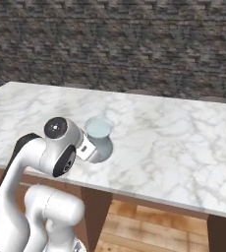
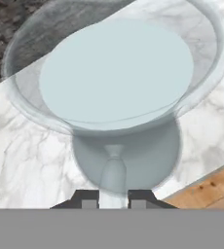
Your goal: Place the pitcher and cup on the dining counter for serving.
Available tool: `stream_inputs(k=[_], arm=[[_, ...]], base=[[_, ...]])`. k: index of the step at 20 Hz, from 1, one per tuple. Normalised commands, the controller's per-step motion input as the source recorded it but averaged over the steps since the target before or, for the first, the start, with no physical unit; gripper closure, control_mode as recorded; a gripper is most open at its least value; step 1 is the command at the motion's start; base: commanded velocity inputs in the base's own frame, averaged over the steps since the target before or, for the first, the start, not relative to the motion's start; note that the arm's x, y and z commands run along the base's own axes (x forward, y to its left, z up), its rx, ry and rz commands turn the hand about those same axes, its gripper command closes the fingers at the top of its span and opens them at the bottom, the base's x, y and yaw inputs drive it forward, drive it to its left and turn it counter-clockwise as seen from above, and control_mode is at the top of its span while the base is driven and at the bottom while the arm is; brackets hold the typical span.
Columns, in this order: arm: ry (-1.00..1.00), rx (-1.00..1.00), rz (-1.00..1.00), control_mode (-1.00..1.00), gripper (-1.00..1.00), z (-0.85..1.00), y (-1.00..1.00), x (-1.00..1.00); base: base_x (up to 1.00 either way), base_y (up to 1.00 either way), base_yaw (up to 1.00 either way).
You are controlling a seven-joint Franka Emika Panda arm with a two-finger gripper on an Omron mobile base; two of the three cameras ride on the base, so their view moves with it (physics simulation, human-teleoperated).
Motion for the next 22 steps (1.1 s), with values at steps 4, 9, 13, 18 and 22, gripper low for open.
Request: stream_inputs(k=[4, 9, 13, 18, 22], arm=[[0.16, -0.08, 0.11, -1.00, 1.00, -0.10, 0.00, 1.00], [0.17, -0.07, 0.04, -1.00, 1.00, -0.29, 0.04, 1.00], [0.05, 0.00, 0.03, -1.00, 1.00, -0.28, 0.00, 1.00], [0.00, 0.02, 0.06, -1.00, 1.00, -0.26, 0.00, 1.00], [0.03, 0.03, 0.06, -1.00, 1.00, -0.24, 0.00, 1.00]], base=[[0.00, 0.00, 0.00], [0.00, 0.00, 0.00], [0.00, 0.00, 0.00], [0.00, 0.00, 0.00], [0.00, 0.00, 0.00]])
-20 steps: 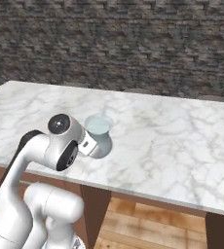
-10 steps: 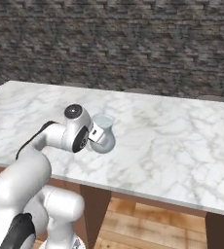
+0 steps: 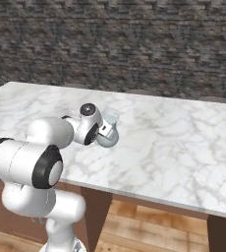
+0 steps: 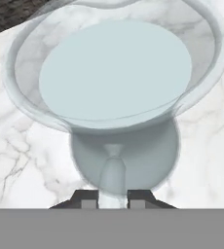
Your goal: Place the pitcher and cup on the dining counter for serving.
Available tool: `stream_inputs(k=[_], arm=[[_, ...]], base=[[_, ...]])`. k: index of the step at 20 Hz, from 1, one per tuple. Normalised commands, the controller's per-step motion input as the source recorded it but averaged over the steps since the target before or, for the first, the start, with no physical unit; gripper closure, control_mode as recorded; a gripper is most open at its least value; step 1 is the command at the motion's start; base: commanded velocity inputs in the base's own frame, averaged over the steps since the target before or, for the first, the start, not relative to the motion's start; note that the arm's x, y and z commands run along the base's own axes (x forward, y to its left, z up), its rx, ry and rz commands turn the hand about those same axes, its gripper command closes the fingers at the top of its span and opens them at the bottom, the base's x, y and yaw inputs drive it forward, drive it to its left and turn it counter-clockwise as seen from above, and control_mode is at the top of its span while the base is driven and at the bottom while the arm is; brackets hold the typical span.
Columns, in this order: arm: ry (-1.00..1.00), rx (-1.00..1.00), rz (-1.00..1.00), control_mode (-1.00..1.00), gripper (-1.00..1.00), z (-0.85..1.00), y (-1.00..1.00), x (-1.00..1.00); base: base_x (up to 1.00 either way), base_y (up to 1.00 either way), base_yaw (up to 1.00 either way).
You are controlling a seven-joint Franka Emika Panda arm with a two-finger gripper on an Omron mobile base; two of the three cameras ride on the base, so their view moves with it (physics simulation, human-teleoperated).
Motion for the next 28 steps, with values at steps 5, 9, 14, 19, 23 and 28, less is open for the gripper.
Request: stream_inputs(k=[5, 9, 14, 19, 23, 28], arm=[[0.15, -0.04, 0.05, -1.00, 1.00, -0.55, 0.00, 0.50], [0.16, -0.05, 0.04, -1.00, 1.00, -0.49, 0.00, 0.26], [0.04, -0.01, 0.02, -1.00, -1.00, -0.18, 0.01, 0.06], [0.00, 0.00, 0.00, -1.00, -1.00, 0.06, -0.01, -0.18], [0.00, 0.00, 0.00, -1.00, -1.00, 0.30, -0.16, -0.60], [0.00, 0.00, -0.01, -1.00, -1.00, 0.48, -0.09, -0.92]], base=[[0.00, 0.00, 0.00], [0.00, 0.00, 0.00], [0.00, 0.00, 0.00], [0.00, 0.00, 0.00], [0.00, 0.00, 0.00], [0.00, 0.00, 0.00]])
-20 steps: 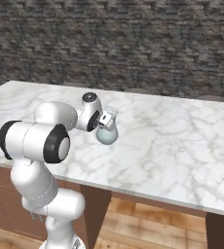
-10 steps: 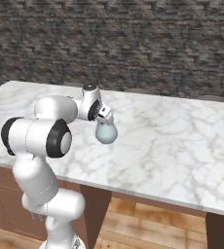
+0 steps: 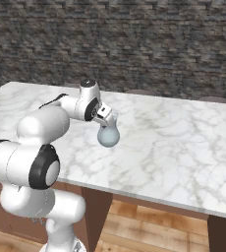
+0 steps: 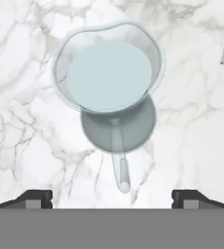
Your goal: Place the pitcher and cup on the dining counter for serving.
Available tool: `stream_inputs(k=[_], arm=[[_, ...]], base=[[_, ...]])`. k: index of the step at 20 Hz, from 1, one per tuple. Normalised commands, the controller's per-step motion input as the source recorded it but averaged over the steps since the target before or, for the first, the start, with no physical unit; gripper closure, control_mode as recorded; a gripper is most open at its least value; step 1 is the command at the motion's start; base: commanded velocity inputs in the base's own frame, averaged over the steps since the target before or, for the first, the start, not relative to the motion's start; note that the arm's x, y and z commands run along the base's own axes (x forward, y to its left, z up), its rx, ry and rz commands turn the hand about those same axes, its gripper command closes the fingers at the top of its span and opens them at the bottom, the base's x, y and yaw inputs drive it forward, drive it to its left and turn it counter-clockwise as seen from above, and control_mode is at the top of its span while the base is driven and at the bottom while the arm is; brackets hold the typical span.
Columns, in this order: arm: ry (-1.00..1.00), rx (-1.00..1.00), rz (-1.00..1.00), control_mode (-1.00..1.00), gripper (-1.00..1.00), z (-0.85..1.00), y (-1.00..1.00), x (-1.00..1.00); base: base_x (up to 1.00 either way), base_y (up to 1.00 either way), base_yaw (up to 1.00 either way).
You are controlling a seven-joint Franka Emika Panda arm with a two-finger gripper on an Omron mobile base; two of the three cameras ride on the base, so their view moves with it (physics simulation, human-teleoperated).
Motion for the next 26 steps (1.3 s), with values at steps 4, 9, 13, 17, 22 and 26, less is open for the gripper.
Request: stream_inputs(k=[4, 9, 13, 17, 22, 26], arm=[[0.00, 0.00, -0.04, -1.00, -1.00, 0.56, 0.00, -1.00], [-0.02, 0.00, 0.00, -1.00, -1.00, 0.53, 0.00, -1.00], [-0.07, 0.00, 0.00, -1.00, -1.00, 0.49, 0.00, -1.00], [-0.14, 0.00, 0.01, -1.00, -1.00, 0.37, 0.01, -1.00], [-0.05, 0.00, 0.00, 1.00, -1.00, 0.08, 0.00, -0.40], [0.00, 0.00, 0.00, 1.00, -1.00, 0.00, 0.00, 0.00]], base=[[0.00, 0.00, 0.00], [0.00, 0.00, 0.00], [0.00, 0.00, 0.00], [0.00, 0.00, 0.00], [-0.60, 0.00, -0.08], [-1.00, -0.11, -0.52]])
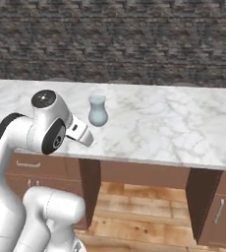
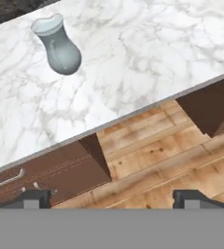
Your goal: Place the pitcher and cup on the dining counter for serving.
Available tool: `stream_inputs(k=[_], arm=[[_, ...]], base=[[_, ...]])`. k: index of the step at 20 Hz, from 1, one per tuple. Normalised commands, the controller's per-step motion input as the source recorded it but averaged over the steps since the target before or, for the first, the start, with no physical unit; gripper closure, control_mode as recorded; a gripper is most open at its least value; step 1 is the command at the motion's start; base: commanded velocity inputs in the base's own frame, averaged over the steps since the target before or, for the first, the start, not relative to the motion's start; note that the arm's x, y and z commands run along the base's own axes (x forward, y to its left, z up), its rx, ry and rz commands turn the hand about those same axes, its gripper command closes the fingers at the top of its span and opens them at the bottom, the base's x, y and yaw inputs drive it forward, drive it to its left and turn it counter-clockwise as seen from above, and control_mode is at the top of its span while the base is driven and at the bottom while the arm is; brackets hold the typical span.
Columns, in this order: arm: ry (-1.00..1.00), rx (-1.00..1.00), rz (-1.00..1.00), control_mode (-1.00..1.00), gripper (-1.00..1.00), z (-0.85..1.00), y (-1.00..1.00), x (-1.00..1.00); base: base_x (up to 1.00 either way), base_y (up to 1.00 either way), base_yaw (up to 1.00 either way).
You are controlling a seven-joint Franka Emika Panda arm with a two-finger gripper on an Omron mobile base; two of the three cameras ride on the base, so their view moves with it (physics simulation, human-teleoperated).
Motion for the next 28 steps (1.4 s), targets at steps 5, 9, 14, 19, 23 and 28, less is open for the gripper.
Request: stream_inputs(k=[5, 9, 14, 19, 23, 28], arm=[[0.00, 0.00, 0.00, 1.00, -1.00, 0.00, 0.00, 0.00], [0.00, 0.00, 0.00, 1.00, -1.00, 0.00, 0.00, 0.00], [0.00, 0.00, 0.00, 1.00, -1.00, 0.00, 0.00, 0.00], [0.00, 0.00, 0.00, 1.00, -1.00, 0.00, 0.00, 0.00], [0.00, 0.00, 0.00, 1.00, -1.00, 0.00, 0.00, 0.00], [0.00, 0.00, 0.00, 1.00, -1.00, 0.00, 0.00, 0.00]], base=[[-0.92, -0.15, -0.62], [-0.56, -0.27, -0.69], [-0.16, -0.32, -0.77], [0.00, -0.38, -0.83], [0.00, -0.32, -0.87], [0.00, -0.27, -0.88]])
